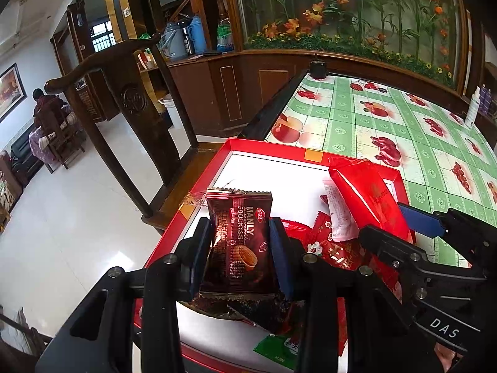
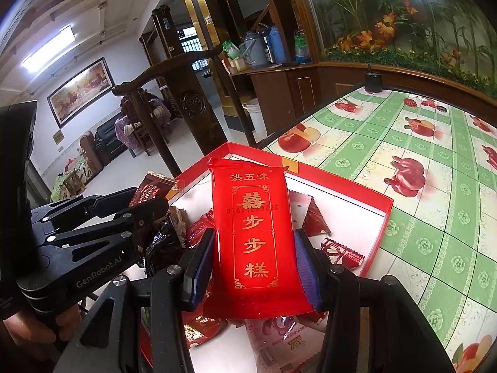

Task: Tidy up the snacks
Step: 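Hold both packets above the box, lowering them toward the other snacks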

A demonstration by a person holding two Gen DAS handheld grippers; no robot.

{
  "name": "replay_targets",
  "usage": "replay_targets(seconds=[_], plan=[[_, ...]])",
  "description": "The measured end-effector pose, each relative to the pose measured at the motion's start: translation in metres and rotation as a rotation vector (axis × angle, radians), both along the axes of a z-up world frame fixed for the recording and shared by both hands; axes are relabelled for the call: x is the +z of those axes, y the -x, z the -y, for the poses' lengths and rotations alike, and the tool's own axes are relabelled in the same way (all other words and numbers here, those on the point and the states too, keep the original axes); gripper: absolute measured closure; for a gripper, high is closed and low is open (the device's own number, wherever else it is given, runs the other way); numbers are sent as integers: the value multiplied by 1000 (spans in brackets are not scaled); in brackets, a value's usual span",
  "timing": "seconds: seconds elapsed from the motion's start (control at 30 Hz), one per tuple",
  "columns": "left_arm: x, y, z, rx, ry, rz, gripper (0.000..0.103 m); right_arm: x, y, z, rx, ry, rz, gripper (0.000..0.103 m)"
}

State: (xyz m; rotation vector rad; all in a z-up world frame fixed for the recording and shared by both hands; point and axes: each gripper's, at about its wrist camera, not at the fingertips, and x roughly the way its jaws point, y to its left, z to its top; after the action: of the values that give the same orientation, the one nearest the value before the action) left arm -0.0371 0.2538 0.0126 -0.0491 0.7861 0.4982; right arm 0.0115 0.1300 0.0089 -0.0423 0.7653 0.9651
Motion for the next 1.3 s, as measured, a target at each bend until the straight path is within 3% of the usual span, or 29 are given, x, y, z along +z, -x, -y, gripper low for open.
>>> replay_targets(seconds=[1.3], plan=[[-7, -3, -3, -5, 1, -25, 66, -2, 0, 1, -8, 6, -1, 51]])
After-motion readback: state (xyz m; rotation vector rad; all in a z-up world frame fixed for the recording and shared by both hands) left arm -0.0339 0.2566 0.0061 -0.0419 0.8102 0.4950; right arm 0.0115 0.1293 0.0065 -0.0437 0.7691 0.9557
